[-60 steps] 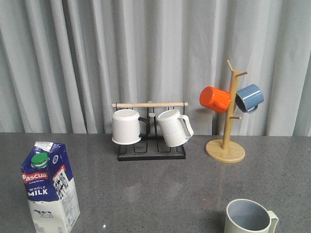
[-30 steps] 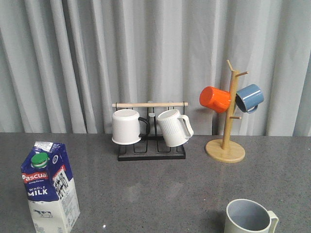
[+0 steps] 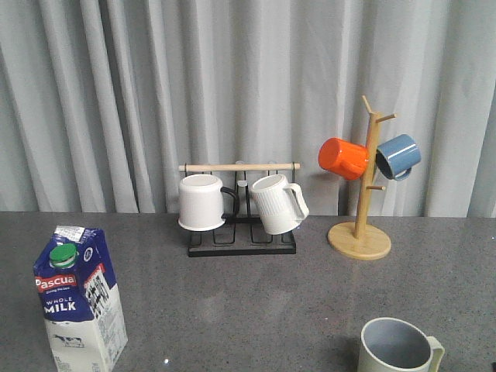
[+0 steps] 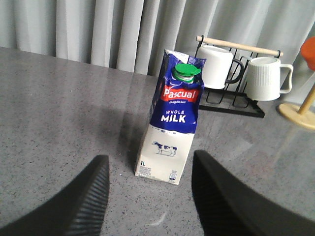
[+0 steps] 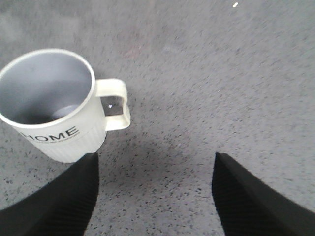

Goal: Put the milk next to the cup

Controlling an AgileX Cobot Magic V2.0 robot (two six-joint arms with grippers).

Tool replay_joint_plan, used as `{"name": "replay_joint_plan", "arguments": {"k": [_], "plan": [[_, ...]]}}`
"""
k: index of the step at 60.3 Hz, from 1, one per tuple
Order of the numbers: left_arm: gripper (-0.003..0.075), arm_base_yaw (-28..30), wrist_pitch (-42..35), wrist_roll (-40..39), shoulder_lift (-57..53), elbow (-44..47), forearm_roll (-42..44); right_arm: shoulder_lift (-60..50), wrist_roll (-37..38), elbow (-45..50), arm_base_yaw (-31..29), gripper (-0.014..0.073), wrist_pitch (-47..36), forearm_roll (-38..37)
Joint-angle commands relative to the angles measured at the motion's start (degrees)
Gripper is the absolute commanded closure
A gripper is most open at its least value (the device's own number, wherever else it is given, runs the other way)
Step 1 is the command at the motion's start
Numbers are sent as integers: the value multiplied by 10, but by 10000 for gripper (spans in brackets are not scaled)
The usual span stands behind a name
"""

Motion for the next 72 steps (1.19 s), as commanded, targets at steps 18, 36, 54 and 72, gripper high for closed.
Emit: {"name": "replay_joint_plan", "arguments": {"k": [18,36,54,72], "plan": [[343,0,-29,7,22,-20,0,115,-144,-19,-3,124,-95,124],[343,0,-26,7,22,-20,2,187,-204,-19,-4,124,-151,165],[343,0,-25,7,22,-20,1,249,-246,-19,-3,124,-195,198],[343,0,-25,7,22,-20,1,305,-465,-26,-3,134,-214,412]]}}
